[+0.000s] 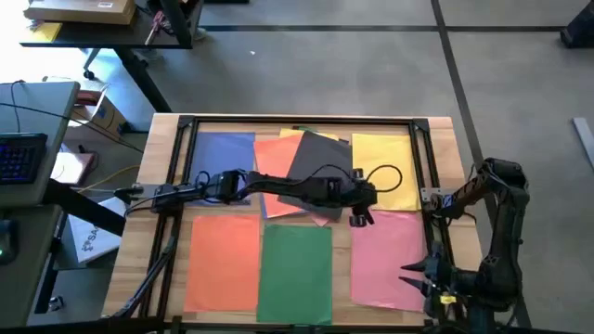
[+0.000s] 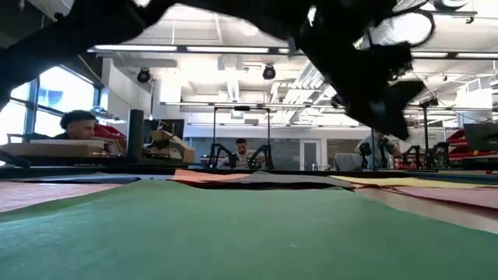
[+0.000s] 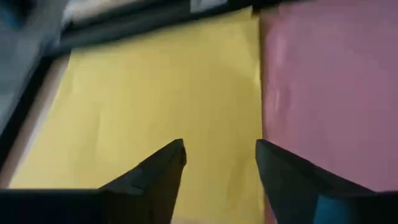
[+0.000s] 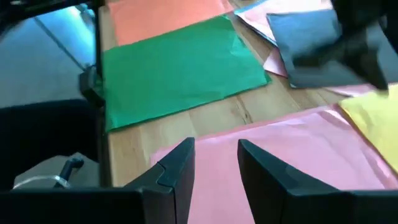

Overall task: Organize paper
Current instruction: Stack the orange paper under the black paper on the bottom orange paper

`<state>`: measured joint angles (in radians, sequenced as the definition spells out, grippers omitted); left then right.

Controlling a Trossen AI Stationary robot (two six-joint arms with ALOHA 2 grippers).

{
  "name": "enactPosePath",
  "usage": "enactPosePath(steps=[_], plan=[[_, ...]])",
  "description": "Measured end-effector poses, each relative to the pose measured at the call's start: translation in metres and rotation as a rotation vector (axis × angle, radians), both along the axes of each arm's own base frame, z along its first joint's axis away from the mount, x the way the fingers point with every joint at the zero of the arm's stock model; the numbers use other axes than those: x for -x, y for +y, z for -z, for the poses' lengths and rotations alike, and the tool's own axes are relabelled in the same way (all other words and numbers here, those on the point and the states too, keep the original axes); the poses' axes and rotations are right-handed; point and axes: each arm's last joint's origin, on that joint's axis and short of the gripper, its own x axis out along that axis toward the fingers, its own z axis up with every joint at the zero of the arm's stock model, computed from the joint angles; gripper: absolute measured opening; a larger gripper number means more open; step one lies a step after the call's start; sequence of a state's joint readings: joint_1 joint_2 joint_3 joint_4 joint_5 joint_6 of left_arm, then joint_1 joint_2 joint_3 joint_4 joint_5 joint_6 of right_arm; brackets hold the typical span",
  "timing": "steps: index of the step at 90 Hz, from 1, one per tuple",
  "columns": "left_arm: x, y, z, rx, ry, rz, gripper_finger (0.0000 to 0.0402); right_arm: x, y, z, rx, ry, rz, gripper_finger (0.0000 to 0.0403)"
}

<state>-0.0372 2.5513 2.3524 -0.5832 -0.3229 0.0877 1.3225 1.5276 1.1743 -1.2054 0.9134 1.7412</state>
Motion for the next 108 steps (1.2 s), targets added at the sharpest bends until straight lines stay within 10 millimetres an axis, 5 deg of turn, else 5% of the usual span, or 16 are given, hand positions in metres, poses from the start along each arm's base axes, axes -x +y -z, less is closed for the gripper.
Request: enactPosePath(steps=[12, 34, 51, 65, 86, 108], plan=[[0.021, -0.02, -0.029, 0.024, 0.073, -0.045, 0.0127, -0.014, -0.005, 0.035, -0.096, 0.026, 0.067, 0.0098], [0.067, -0.108, -0.064, -0.039, 0.163, -0.029, 0.0059, -0.035, -0.032, 0.108, -0.262, 0.008, 0.146, 0.0056], [0.111, -0.182, -0.075, -0.061, 0.139, -0.109, 0.0023, -0.046, -0.056, 0.139, -0.26, 0.077, 0.198, 0.0013], [0.149, -0.227, -0.078, -0.112, 0.059, -0.216, 0.0003, -0.049, -0.055, 0.154, -0.259, 0.182, 0.183, 0.0003], [0.193, -0.252, -0.076, -0.116, 0.003, -0.397, 0.0, -0.048, -0.028, 0.156, -0.328, 0.163, 0.113, 0.0001], [0.199, -0.258, -0.077, -0.085, -0.025, -0.418, 0.0, -0.046, -0.013, 0.149, -0.334, 0.202, 0.099, 0.0]])
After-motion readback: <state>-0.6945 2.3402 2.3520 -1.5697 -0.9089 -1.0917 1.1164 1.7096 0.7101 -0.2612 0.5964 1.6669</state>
